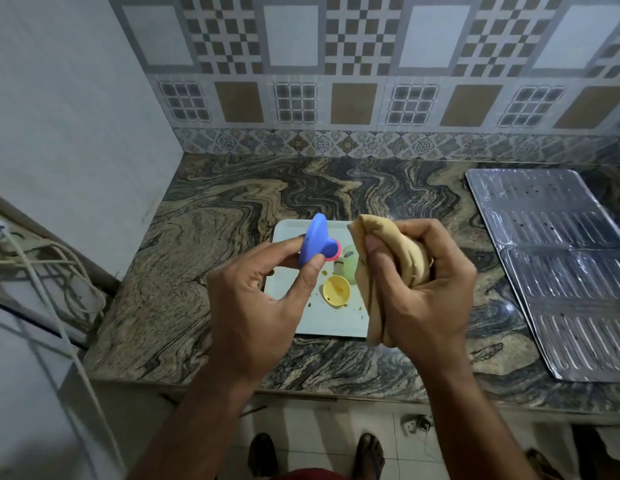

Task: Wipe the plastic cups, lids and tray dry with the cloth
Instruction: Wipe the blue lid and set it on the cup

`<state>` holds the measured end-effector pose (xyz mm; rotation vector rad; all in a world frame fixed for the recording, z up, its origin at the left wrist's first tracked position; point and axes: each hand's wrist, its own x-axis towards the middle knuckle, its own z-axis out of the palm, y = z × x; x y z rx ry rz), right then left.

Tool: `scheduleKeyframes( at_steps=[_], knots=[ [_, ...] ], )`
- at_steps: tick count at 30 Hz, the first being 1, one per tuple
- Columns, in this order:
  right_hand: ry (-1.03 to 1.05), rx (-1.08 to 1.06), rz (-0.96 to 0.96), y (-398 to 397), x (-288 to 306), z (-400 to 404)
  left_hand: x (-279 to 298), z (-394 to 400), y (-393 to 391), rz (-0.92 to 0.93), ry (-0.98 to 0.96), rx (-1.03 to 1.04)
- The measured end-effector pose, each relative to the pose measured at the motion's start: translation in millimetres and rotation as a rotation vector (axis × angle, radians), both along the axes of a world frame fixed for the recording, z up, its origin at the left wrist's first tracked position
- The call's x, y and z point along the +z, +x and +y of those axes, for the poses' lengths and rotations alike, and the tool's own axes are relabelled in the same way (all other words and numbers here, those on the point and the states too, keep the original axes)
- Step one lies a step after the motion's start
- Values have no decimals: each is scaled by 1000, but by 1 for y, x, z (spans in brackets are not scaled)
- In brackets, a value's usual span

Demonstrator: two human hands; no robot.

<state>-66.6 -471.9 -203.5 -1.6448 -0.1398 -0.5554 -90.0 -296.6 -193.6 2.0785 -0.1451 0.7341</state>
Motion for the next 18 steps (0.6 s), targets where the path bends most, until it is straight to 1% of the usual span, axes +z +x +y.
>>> scheduleKeyframes(
  at_steps=[4, 5, 8, 10, 14, 16, 18],
  knots=[
    [-123, -49, -66, -8, -3, 15, -3, -7, -3, -37, 78, 25],
    [-127, -64, -83, -9, -4, 17, -3, -8, -4, -37, 89, 25],
    [-51, -114, -116, -10, -1, 19, -2, -11, -5, -40, 86, 24],
    [-74, -137, -146, -10, 0, 17, -1, -11, -5, -42, 79, 31],
    [-188, -12, -191, -10, -2, 17, -3, -11, -4, -37, 127, 23],
    [-235, -21, -181, -7, -3, 19, -5, -11, -4, -56, 176, 24],
    [-206, -24, -133, 0, -3, 18, -8, -9, -3, -87, 209, 20]
  ],
)
